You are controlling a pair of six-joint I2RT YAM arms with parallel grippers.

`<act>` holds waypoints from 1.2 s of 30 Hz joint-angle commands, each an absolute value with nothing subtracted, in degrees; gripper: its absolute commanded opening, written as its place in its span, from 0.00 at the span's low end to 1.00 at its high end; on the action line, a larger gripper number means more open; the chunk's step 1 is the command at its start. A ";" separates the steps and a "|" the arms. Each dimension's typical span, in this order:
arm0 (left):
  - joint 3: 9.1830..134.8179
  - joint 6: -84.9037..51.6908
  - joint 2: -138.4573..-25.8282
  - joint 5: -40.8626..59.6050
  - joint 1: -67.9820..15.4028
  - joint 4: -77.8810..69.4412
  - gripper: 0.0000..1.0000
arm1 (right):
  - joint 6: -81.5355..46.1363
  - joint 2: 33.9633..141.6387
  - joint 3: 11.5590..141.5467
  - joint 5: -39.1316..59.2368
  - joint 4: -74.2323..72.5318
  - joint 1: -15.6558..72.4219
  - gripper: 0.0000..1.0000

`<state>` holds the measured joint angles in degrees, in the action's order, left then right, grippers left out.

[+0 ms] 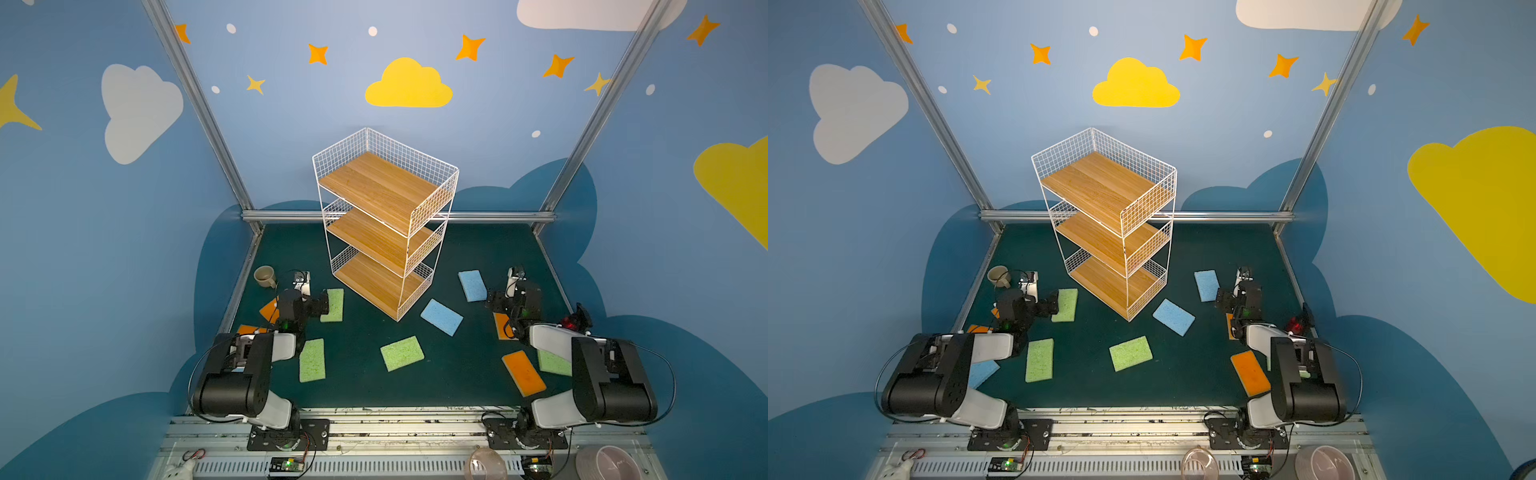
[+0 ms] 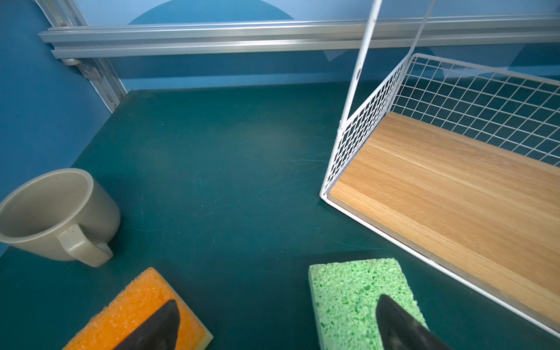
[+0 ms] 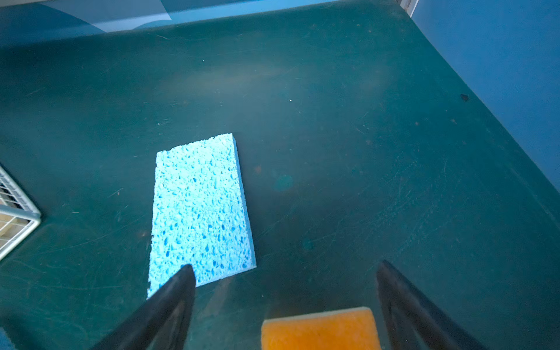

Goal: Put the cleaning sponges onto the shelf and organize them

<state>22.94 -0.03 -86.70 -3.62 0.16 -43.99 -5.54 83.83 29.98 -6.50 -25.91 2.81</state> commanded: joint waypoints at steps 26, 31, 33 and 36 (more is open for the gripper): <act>24.19 -0.33 -87.60 -3.16 0.41 -43.42 1.00 | -5.80 83.20 29.96 -6.15 -26.19 2.51 0.92; 24.26 -0.57 -87.62 -2.40 0.78 -43.24 1.00 | -5.78 83.16 29.94 -6.16 -26.20 2.51 0.92; 24.17 -0.72 -87.41 -1.73 1.10 -43.42 1.00 | -5.67 83.01 29.72 -6.17 -26.40 2.57 0.92; 23.86 -0.79 -87.28 -1.49 1.18 -43.76 1.00 | -3.96 82.16 30.45 -4.99 -24.41 3.55 0.92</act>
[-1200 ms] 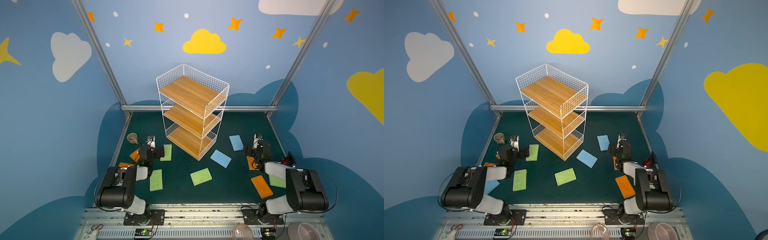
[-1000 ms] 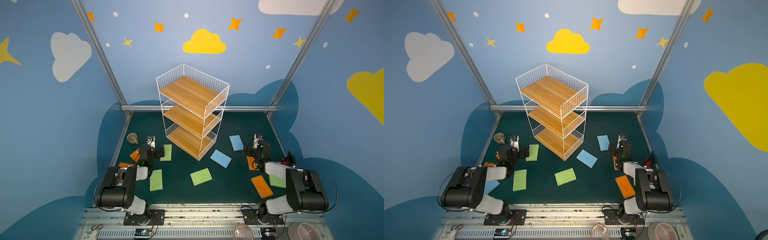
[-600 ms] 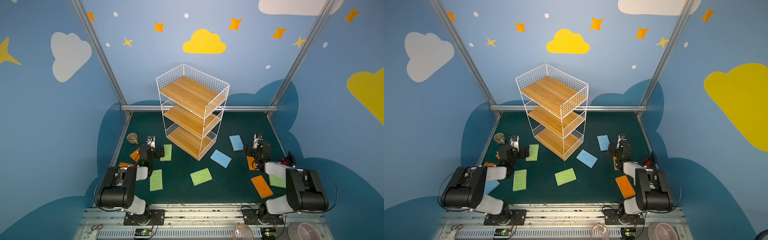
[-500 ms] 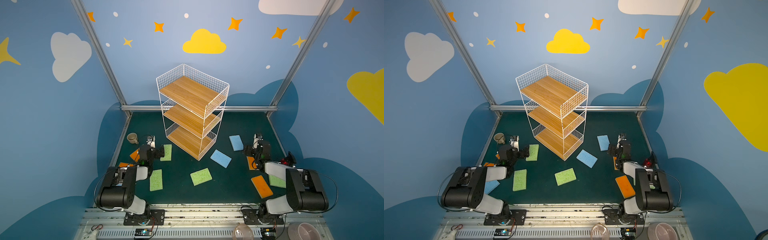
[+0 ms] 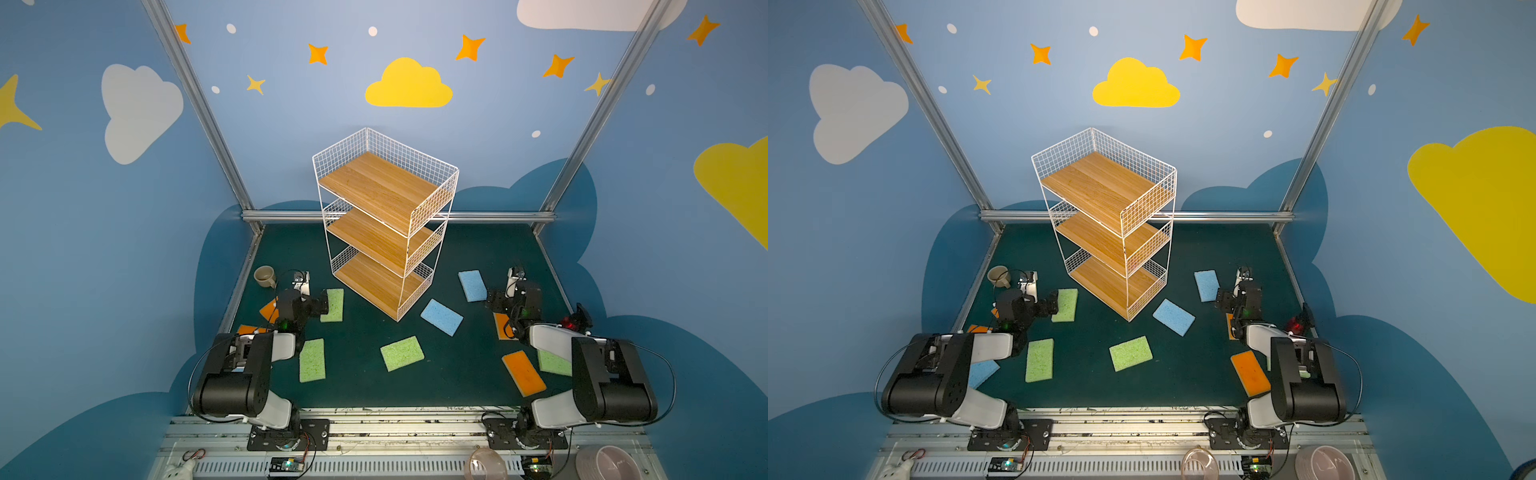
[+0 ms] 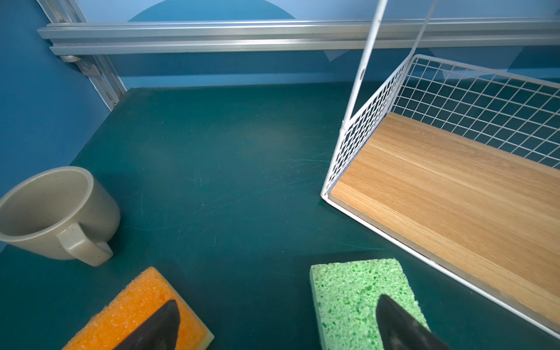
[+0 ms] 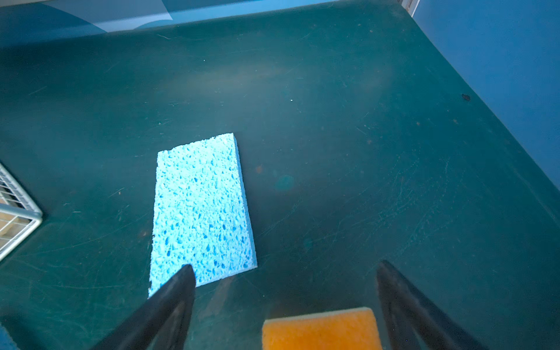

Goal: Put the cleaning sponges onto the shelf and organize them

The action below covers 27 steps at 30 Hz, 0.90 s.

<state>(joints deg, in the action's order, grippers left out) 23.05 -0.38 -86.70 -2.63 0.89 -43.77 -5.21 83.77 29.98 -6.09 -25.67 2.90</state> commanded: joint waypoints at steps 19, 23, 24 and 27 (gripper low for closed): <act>42.11 -4.99 -59.61 4.40 -0.78 -3.87 1.00 | -17.87 46.15 33.79 10.45 5.85 9.15 0.90; 44.31 -7.01 -58.08 9.36 -0.78 -7.28 1.00 | -17.81 39.60 33.79 13.96 3.31 16.92 0.90; 45.78 -7.18 -59.23 10.72 -0.67 -7.29 1.00 | -17.23 39.16 34.73 13.74 3.28 19.55 0.90; 50.39 -7.88 -64.07 15.52 -0.64 -7.88 0.99 | -14.59 39.49 37.27 11.84 1.35 27.19 0.90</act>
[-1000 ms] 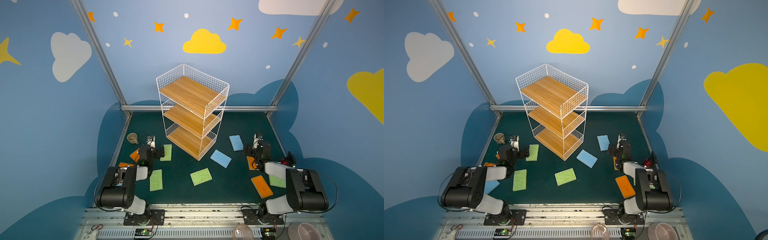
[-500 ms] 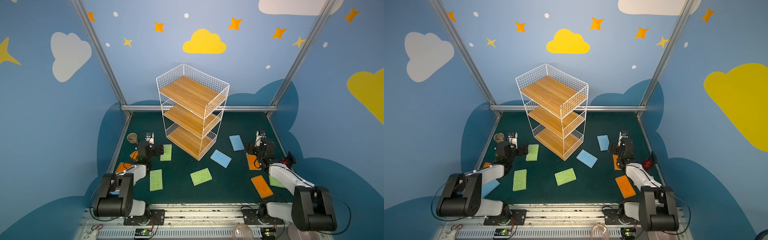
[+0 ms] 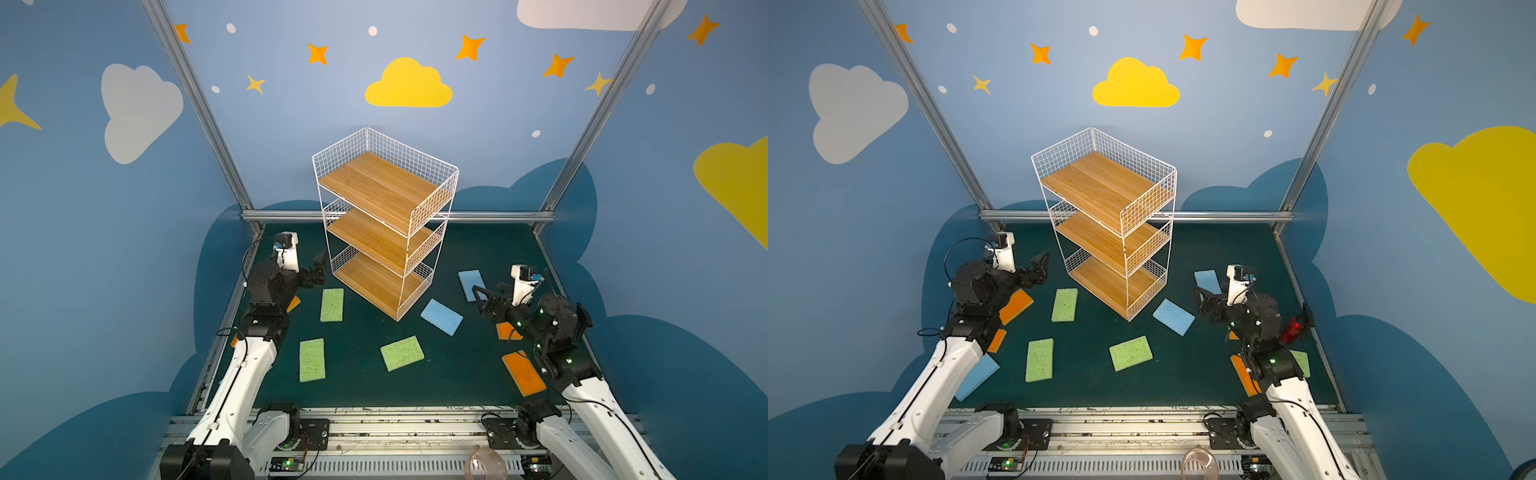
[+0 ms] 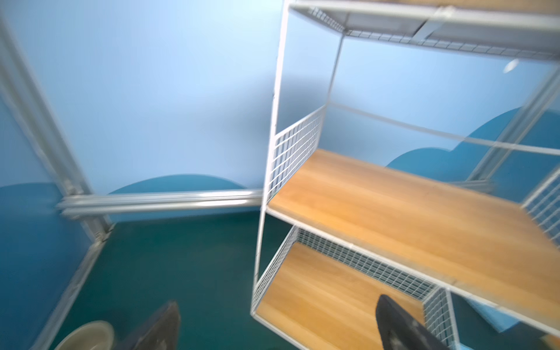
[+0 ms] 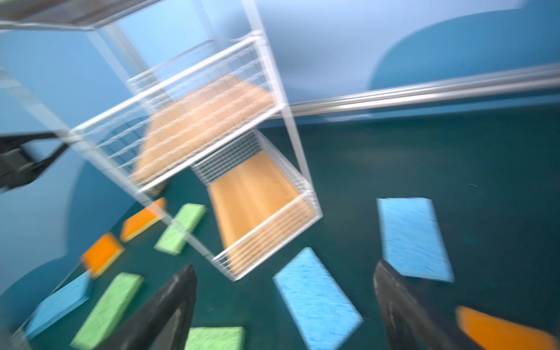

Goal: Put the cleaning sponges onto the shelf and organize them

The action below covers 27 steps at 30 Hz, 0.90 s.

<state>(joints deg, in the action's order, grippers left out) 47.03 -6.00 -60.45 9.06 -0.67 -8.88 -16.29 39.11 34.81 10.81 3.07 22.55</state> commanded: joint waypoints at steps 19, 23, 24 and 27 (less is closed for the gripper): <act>73.78 -13.62 -88.60 19.46 5.19 -18.26 0.98 | 2.43 63.85 54.18 -5.09 -22.31 51.02 0.88; 77.72 -14.57 -92.92 22.18 5.45 -19.98 0.98 | 2.52 70.29 56.95 -10.30 -29.49 50.84 0.87; 78.63 -14.88 -93.76 22.57 5.49 -20.27 0.98 | 2.75 71.69 57.69 -11.42 -30.59 50.80 0.87; 81.49 -15.66 -96.30 24.10 5.62 -20.72 0.97 | 3.05 75.13 60.22 -13.18 -31.61 49.87 0.86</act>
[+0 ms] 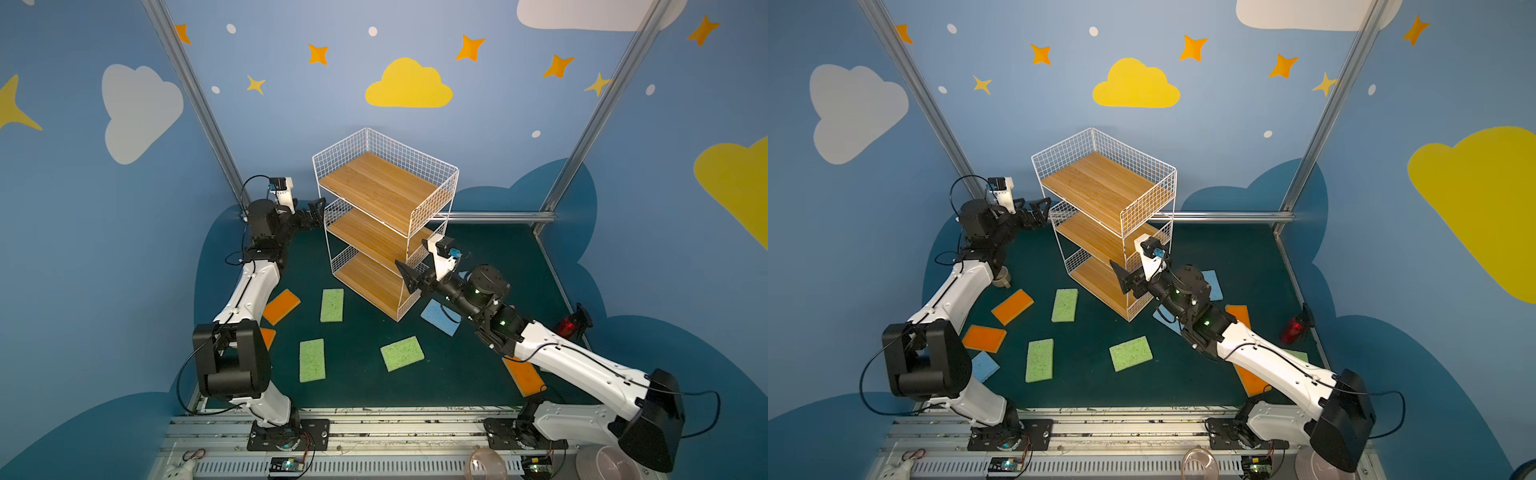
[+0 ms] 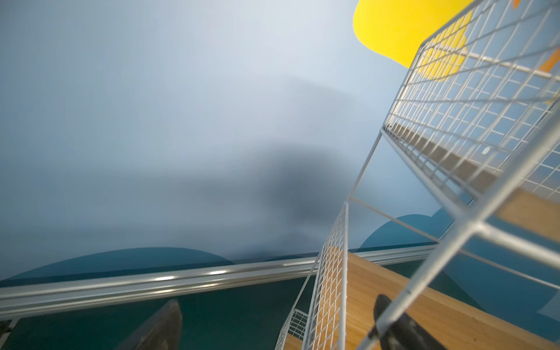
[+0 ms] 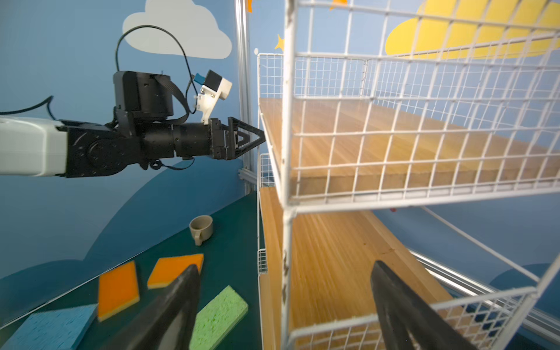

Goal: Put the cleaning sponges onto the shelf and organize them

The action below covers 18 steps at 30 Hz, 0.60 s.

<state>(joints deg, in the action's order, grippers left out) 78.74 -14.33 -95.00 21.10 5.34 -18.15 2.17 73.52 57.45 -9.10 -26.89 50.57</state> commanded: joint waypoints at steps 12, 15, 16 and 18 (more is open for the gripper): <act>84.77 -18.24 -100.23 28.22 4.86 -23.47 0.94 | -7.88 77.43 62.49 -10.62 -27.30 37.82 0.84; 82.86 -18.22 -99.53 28.13 3.68 -24.63 0.92 | -9.40 77.52 62.31 -8.71 -26.20 35.13 0.84; 81.86 -18.04 -99.08 28.09 3.11 -25.18 0.91 | -9.95 77.60 62.30 -8.01 -25.69 34.16 0.84; 80.13 -17.60 -98.24 27.37 1.85 -25.82 0.89 | -11.07 78.02 62.47 -6.24 -24.59 31.91 0.84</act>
<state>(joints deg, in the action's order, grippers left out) 82.17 -17.21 -99.31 29.12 2.46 -23.62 -7.73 77.58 60.86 -6.28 -26.65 35.18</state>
